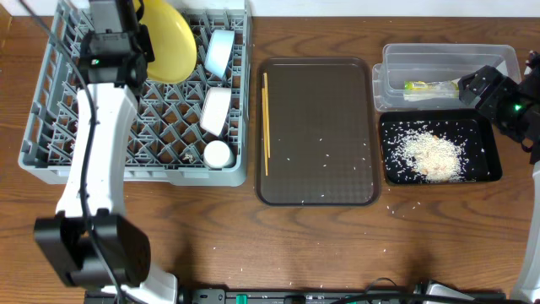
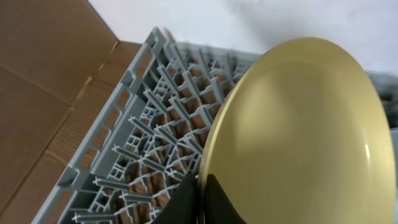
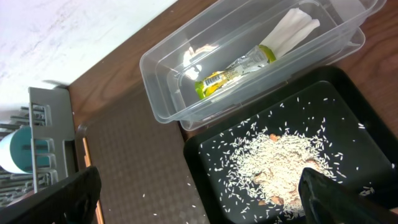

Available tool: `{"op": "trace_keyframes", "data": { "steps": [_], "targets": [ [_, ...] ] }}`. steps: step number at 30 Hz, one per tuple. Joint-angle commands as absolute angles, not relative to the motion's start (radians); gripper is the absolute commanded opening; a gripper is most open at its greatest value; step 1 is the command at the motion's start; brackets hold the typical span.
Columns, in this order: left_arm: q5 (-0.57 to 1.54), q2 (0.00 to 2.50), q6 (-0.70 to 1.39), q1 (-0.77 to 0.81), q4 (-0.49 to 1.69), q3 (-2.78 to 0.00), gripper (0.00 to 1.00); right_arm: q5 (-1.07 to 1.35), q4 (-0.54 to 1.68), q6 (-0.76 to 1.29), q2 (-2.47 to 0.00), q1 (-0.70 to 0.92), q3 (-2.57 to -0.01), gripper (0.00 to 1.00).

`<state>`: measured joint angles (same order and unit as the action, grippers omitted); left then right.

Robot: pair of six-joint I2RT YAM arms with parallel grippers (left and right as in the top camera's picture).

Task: Sort waste into correct bins and load items into the dishwasher
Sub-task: 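Lift the yellow plate and stand it in the dish rack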

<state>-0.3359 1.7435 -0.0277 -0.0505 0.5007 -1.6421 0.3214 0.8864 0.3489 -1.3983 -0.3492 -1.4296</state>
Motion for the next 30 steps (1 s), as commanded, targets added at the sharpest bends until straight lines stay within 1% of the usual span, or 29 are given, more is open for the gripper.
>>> {"op": "trace_keyframes", "data": {
  "steps": [1, 8, 27, 28, 30],
  "targets": [
    [-0.43, 1.796, -0.08, -0.052, 0.476, -1.639, 0.07, 0.322, 0.887, 0.355, -1.401, -0.35, -1.444, 0.99],
    [-0.439, 1.843, -0.097, -0.051, 0.439, -1.639, 0.07, 0.322, 0.887, 0.355, -1.401, -0.35, -1.444, 0.99],
    [-0.439, 1.87, -0.104, -0.002, 0.46, -1.639, 0.08, 0.322, 0.887, 0.355, -1.401, -0.35, -1.444, 0.99],
    [-0.438, 1.87, -0.104, -0.002, 0.463, -1.639, 0.08, 0.322, 0.887, 0.355, -1.401, -0.35, -1.444, 0.99],
    [-0.427, 1.87, -0.104, -0.002, 0.476, -1.639, 0.12, 0.322, 0.887, 0.355, -1.401, -0.35, -1.444, 0.99]
  ]
}}
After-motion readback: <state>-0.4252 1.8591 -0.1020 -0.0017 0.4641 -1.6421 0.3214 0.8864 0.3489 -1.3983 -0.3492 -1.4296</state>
